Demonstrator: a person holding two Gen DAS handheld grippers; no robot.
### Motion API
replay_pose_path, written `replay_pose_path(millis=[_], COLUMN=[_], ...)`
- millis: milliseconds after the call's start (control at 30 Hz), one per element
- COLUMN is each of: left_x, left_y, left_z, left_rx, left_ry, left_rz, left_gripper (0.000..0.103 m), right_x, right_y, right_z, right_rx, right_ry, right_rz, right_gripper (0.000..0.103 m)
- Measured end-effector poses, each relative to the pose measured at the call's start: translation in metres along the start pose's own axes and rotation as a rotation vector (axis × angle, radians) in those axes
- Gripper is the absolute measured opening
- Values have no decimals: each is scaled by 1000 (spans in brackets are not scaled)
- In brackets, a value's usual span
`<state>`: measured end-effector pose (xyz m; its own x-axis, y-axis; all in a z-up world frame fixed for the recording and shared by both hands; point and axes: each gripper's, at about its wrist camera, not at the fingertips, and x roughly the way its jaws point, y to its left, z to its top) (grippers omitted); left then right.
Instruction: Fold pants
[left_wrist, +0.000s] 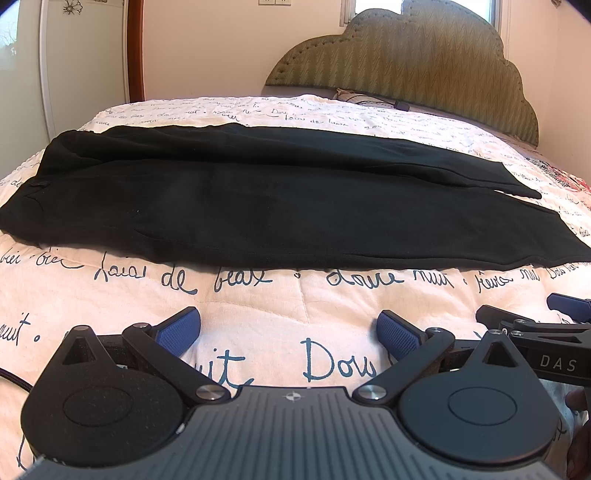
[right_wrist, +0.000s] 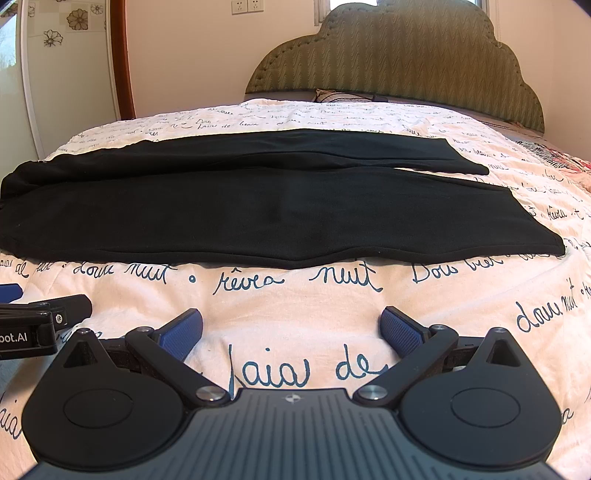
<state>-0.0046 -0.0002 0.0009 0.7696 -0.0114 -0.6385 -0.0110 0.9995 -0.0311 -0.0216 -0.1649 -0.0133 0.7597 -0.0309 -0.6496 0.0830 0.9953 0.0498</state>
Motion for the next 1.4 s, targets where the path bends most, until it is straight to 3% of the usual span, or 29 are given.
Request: replay_pose_path(millis=[1400], left_x=[1], left_y=[1], left_z=[0], left_rx=[-4], left_ry=[-3], left_rz=[0], left_gripper=[103], right_x=[-9], right_y=[8], right_z=[-1], right_rx=[1], right_ry=[-4], right_rz=[-2], right_gripper=[103])
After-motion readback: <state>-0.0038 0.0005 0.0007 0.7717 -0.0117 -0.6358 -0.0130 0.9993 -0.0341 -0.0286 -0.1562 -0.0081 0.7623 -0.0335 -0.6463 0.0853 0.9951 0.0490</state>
